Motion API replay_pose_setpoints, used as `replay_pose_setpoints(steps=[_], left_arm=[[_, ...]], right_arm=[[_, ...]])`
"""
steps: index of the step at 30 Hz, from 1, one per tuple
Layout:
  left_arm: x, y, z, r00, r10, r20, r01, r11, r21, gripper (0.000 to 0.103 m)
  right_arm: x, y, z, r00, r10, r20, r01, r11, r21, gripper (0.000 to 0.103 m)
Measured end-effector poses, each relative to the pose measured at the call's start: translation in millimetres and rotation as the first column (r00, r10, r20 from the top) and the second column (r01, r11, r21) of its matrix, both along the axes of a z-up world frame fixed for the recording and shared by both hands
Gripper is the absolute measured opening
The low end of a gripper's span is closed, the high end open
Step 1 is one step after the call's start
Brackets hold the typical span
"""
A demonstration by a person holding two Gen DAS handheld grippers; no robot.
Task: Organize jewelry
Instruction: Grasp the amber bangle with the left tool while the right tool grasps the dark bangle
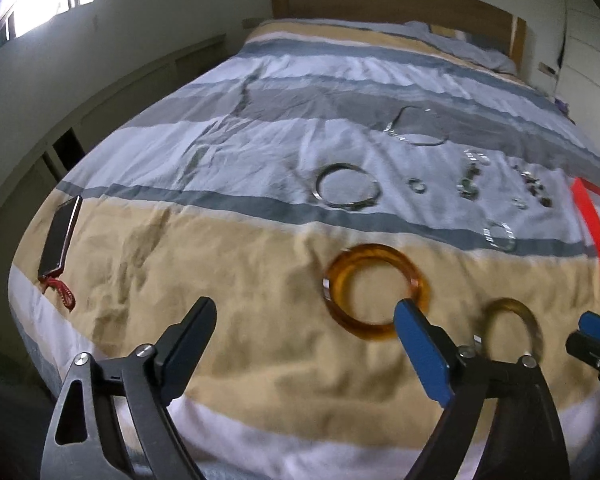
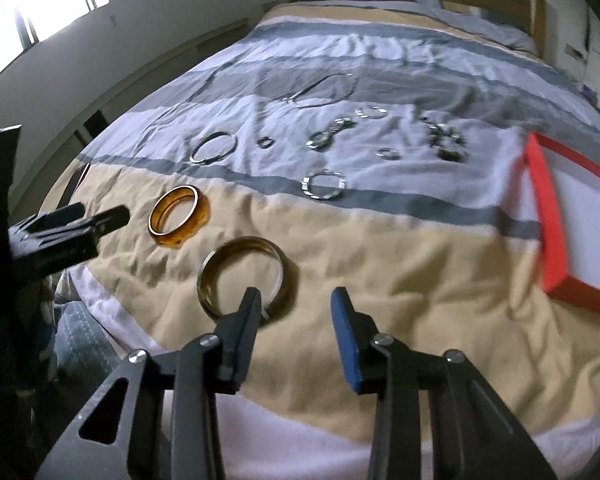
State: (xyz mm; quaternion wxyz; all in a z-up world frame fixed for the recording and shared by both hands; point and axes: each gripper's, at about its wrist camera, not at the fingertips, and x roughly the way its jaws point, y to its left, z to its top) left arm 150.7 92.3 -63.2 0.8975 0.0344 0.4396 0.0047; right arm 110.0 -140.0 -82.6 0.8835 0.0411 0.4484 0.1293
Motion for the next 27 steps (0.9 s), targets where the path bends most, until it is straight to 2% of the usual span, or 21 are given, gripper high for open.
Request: replay_pose_setpoints(steps=[5,10,12,16,22,23,25,26,27], left_arm=[[23,5,-18,0.999,-0.005,-0.051,0.004,1.0,-0.022,0.076],[36,1,-38,0.994,-0.025,-0.108,0.02,0.999,-0.049,0.069],[39,-1,-46,0.99,-0.031,-0.134,0.024,0.998,-0.058,0.062],[44,-1,-59,0.985,-0.028,-0.17,0.016,0.997,-0.069,0.061],[51,-9,-66,0.983,-0.043,-0.176,0.038,0.999,-0.031,0.059],[54,-9,-65,0.984,-0.048,-0.174,0.043,0.999,-0.033,0.053],[53,-13,-61,0.985,-0.069,-0.159,0.065,0.997,-0.031,0.029],[53,-16,-60,0.985,-0.077,-0.156,0.074,0.997,-0.026,0.012],[52,-18,-58,0.985,-0.082,-0.151,0.08,0.997,-0.022,0.01]], right_arm=[[20,11,-16,0.999,0.039,-0.038,-0.039,0.999,-0.002,0.031],[29,15,-30,0.997,0.048,-0.063,-0.048,0.999,-0.013,0.031],[32,16,-36,0.996,0.051,-0.071,-0.052,0.999,-0.014,0.031],[37,18,-45,0.995,0.065,-0.081,-0.067,0.997,-0.028,0.025],[52,29,-61,0.992,0.088,-0.094,-0.095,0.993,-0.074,0.018],[53,31,-60,0.992,0.094,-0.09,-0.101,0.991,-0.084,0.016],[53,31,-58,0.993,0.095,-0.075,-0.102,0.99,-0.096,0.011],[51,31,-55,0.993,0.094,-0.066,-0.101,0.99,-0.101,0.01],[47,32,-51,0.994,0.095,-0.051,-0.1,0.989,-0.106,0.01]])
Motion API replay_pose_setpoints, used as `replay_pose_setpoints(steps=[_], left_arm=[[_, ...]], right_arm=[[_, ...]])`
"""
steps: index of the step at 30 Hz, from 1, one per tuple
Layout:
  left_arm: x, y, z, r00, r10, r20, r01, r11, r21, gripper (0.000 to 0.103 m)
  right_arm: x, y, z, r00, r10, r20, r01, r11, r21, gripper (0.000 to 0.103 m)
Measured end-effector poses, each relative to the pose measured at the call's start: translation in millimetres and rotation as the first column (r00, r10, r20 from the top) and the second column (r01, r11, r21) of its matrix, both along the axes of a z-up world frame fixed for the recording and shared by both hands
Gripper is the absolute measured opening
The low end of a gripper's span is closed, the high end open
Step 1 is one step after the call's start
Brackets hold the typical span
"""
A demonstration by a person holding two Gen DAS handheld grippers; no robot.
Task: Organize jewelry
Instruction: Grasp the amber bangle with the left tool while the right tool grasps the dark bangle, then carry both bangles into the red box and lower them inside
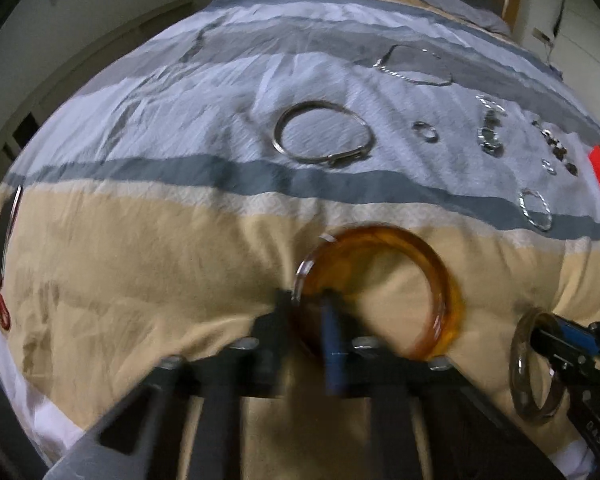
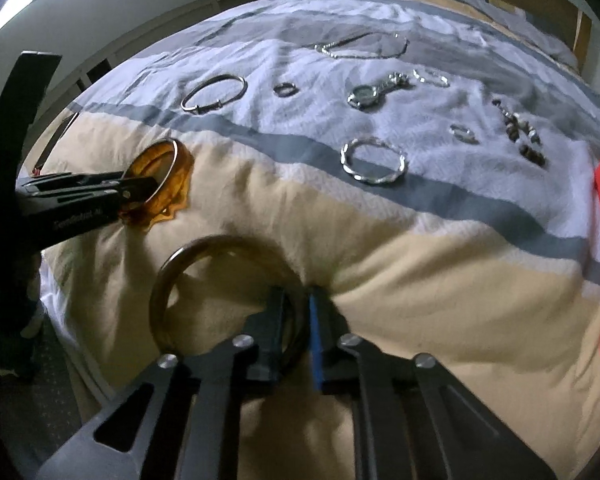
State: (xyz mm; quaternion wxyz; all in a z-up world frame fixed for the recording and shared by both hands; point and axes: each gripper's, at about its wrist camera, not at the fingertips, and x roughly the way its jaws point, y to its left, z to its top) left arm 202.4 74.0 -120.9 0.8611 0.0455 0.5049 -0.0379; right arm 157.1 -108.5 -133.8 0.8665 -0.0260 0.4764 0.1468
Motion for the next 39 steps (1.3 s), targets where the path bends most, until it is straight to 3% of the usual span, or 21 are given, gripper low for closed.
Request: replay_pose_setpoints(steps=[6,14,22,30,39], left_arm=[[-20,-4,19,0.998,0.027,0.063,-0.031,0.997,0.066,0.009],[-59,-13,58,0.993,0.021,0.12,-0.033,0.995,0.092,0.009],[-97,-55,96,0.983,-0.06,0.173,0.039,0.992,0.121,0.009],[-106,-141,122,0.961,-0.21,0.178,0.195,0.976,0.095,0.009],[-74,-274,128,0.917,-0.36,0.17,0.36,0.932,0.033,0.009]], right_arm=[[-26,-11,32,0.996,-0.015,0.083,0.013,1.0,0.014,0.008],[-74,-45,84,0.977,-0.092,0.194,0.08,0.994,0.068,0.008],[-120,-97,105,0.95,-0.195,0.244,0.169,0.978,0.123,0.008],[-144,-192,124,0.895,-0.354,0.272,0.326,0.934,0.144,0.008],[-122,-299,124,0.834,-0.483,0.265,0.477,0.874,0.093,0.008]])
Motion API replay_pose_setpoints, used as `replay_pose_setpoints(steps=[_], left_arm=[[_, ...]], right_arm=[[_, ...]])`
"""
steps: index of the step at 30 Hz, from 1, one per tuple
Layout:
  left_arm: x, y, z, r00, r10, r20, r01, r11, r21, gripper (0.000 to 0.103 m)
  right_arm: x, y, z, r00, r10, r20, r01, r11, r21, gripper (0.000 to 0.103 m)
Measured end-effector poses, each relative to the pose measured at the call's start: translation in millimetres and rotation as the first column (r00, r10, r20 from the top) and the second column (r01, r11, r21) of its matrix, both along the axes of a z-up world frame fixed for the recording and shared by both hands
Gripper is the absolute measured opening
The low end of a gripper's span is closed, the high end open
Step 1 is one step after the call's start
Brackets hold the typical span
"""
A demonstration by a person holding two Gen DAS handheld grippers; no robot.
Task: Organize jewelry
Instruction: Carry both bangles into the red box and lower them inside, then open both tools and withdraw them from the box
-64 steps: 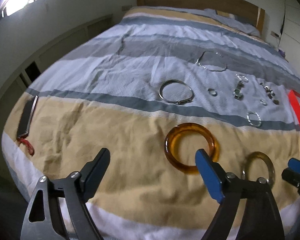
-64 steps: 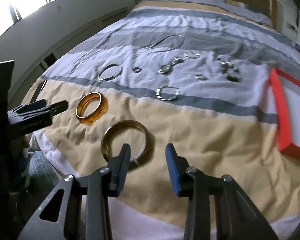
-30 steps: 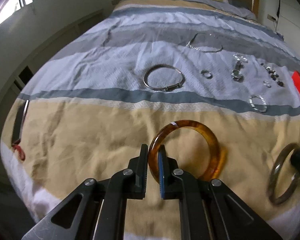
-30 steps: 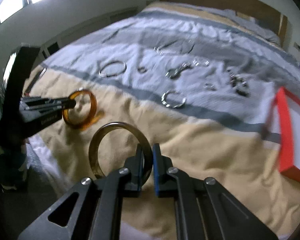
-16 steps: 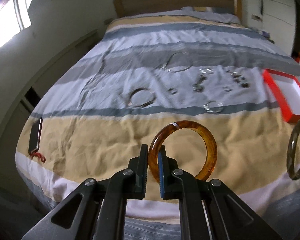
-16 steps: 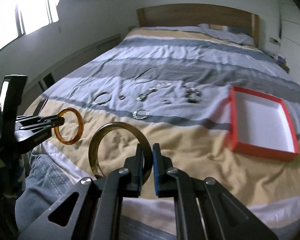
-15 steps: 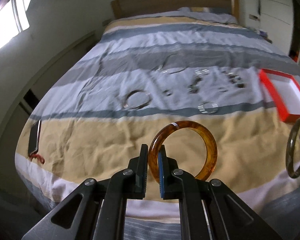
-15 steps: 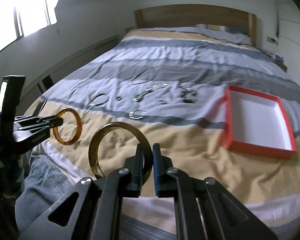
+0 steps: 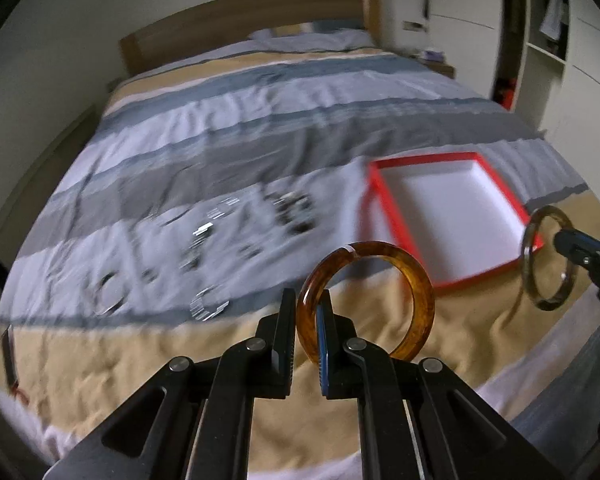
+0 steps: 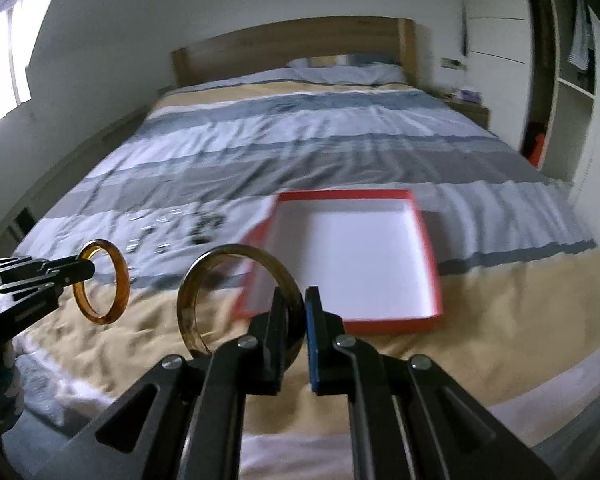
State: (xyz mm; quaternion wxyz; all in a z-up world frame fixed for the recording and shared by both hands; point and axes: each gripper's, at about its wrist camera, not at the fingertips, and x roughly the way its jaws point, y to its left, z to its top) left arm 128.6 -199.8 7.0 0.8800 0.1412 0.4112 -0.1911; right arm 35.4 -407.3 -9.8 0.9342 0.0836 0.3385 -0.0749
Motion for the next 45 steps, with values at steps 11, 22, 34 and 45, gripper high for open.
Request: replay_pose_setpoints(steps=[11,22,34,45], left_arm=[[56,-131,-58,0.993,-0.103,-0.061,0.106,0.994,0.041,0.009],[69,-159,-111,0.98,-0.156,-0.121,0.167,0.982,0.087,0.009],[64,-162,-120,0.979,-0.161,-0.127,0.178,0.974,0.14,0.012],[30,-138,-55,0.988,-0.153,-0.015,0.153,0.987,0.044,0.046]], right_arm=[[63,-80,-45,0.99,-0.099,-0.1,0.096,0.995,-0.037,0.008],[86,-87,-95,0.974,-0.032,-0.224,0.016,0.997,-0.069,0.008],[86,-77,-95,0.957,-0.007,-0.29,-0.035,0.989,-0.141,0.017],[34,-74,-31,0.977,-0.077,-0.2,0.043,0.985,-0.169,0.029]])
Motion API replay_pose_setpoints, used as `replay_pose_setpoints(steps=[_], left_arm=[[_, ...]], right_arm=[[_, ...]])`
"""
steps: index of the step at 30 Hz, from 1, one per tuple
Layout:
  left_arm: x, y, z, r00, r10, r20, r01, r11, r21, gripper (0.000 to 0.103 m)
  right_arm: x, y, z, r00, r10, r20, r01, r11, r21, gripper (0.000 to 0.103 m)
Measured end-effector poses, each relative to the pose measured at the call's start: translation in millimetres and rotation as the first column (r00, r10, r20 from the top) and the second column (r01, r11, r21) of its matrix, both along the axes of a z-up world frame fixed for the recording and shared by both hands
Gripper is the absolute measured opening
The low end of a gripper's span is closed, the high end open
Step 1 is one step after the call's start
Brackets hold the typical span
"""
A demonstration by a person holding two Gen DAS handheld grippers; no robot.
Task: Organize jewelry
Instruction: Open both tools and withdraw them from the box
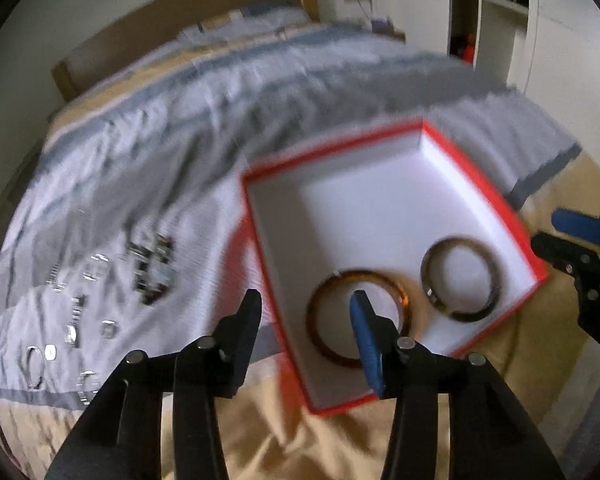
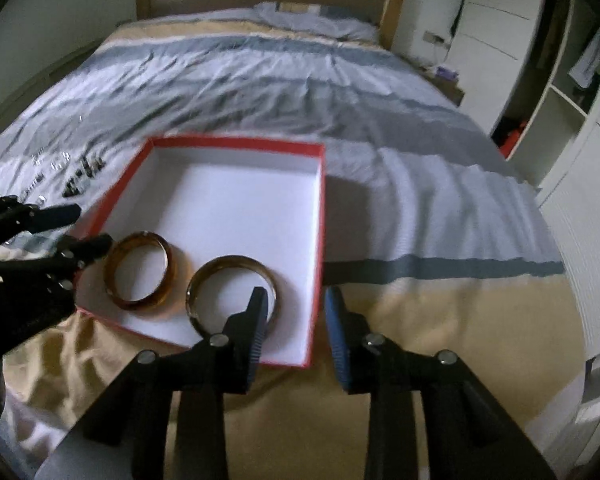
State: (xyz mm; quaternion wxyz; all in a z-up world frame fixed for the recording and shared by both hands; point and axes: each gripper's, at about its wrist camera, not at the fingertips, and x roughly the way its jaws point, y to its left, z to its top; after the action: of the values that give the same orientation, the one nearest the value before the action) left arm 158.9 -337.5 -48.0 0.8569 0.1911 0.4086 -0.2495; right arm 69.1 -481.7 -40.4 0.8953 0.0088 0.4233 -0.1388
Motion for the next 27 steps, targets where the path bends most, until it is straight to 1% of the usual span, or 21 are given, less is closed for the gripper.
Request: replay_pose_setpoints(steps=[2,3,4,7,11,13,14,15,17,20,24,27], left_arm=[[-11,12,20,0.999,0.0,0.035,0.001,1.0,-0.03,0.046],[-17,18,29,0.998,0.001,0.056,0.001,0.999,-0.032,0.046],[-23,25,38,0.997,0.001,0.074,0.001,1.0,-0.031,0.047],[-34,46,60,0.996,0.009,0.083,-0.008,1.0,-0.012,0.049],[-49,92,83,0.989,0.07,0.129,-0.068,0.998,-0.02,0.058],[-56,120,95,0.983,0.108,0.15,-0.104,0.994,-0.033,0.059],[-59,132,99,0.979,0.125,0.161,-0.12,0.992,-0.038,0.061],[-63,147,106,0.974,0.146,0.176,-0.14,0.989,-0.045,0.065],[-68,174,116,0.962,0.185,0.198,-0.177,0.982,-0.061,0.068],[-77,221,132,0.941,0.259,0.219,-0.242,0.965,-0.104,0.078],[-86,281,146,0.909,0.346,0.232,-0.316,0.935,-0.16,0.08],[-93,321,149,0.876,0.405,0.26,-0.368,0.912,-0.18,0.08]], right_arm=[[-13,2,14,1.0,-0.01,0.025,0.01,1.0,0.003,0.029],[-21,5,24,0.999,-0.013,0.043,0.013,1.0,0.01,0.029],[-27,8,31,0.998,-0.013,0.058,0.012,1.0,0.016,0.029],[-45,28,57,0.994,0.005,0.113,-0.008,1.0,0.023,0.029],[-66,65,90,0.981,0.06,0.186,-0.066,0.997,0.027,0.029],[-74,83,101,0.973,0.085,0.212,-0.093,0.995,0.027,0.029],[-78,91,106,0.97,0.095,0.225,-0.103,0.994,0.025,0.029],[-81,100,111,0.966,0.103,0.237,-0.111,0.994,0.022,0.029],[-88,118,123,0.956,0.119,0.266,-0.131,0.991,0.027,0.029],[-96,141,136,0.944,0.131,0.302,-0.146,0.989,0.025,0.029],[-102,166,146,0.933,0.145,0.329,-0.165,0.986,0.033,0.029],[-102,186,147,0.923,0.164,0.347,-0.193,0.98,0.048,0.029]])
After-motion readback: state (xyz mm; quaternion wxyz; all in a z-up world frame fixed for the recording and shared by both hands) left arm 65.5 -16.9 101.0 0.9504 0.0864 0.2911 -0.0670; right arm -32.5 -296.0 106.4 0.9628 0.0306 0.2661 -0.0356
